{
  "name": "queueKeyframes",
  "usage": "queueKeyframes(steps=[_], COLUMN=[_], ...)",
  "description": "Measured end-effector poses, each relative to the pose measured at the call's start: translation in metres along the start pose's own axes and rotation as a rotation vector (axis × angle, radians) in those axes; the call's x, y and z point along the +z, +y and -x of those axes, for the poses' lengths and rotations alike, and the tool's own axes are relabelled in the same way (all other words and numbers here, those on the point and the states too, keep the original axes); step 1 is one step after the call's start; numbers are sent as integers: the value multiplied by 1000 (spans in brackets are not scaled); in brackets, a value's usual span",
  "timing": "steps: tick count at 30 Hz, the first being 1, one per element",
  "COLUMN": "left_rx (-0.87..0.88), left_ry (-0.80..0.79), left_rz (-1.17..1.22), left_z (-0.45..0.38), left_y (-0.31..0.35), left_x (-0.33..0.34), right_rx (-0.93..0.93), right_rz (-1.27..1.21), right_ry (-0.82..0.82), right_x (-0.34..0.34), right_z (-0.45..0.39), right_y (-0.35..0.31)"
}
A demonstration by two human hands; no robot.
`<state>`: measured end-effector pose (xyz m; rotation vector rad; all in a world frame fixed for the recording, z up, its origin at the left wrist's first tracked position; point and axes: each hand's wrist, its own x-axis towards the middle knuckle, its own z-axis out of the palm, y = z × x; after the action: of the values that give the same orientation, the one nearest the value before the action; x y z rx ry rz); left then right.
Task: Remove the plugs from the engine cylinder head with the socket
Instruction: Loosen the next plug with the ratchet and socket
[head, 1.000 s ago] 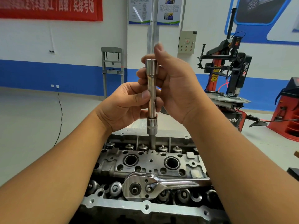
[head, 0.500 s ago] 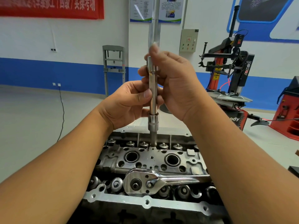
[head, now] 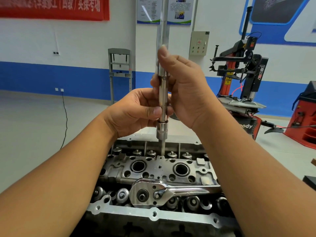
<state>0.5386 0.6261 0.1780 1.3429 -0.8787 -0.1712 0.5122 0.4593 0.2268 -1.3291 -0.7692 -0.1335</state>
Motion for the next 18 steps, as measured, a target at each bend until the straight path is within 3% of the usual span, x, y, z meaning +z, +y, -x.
queueKeyframes(steps=[8, 14, 18], left_rx=[-34, 1, -5], left_ry=[-69, 6, -7], left_rz=[63, -13, 31], left_z=[4, 1, 2], left_y=[1, -1, 0], left_x=[0, 3, 1], right_rx=[56, 24, 8], right_rz=[-106, 27, -26], right_ry=[-41, -2, -21], right_x=[0, 1, 2], right_z=[1, 0, 0], right_y=[-1, -1, -1])
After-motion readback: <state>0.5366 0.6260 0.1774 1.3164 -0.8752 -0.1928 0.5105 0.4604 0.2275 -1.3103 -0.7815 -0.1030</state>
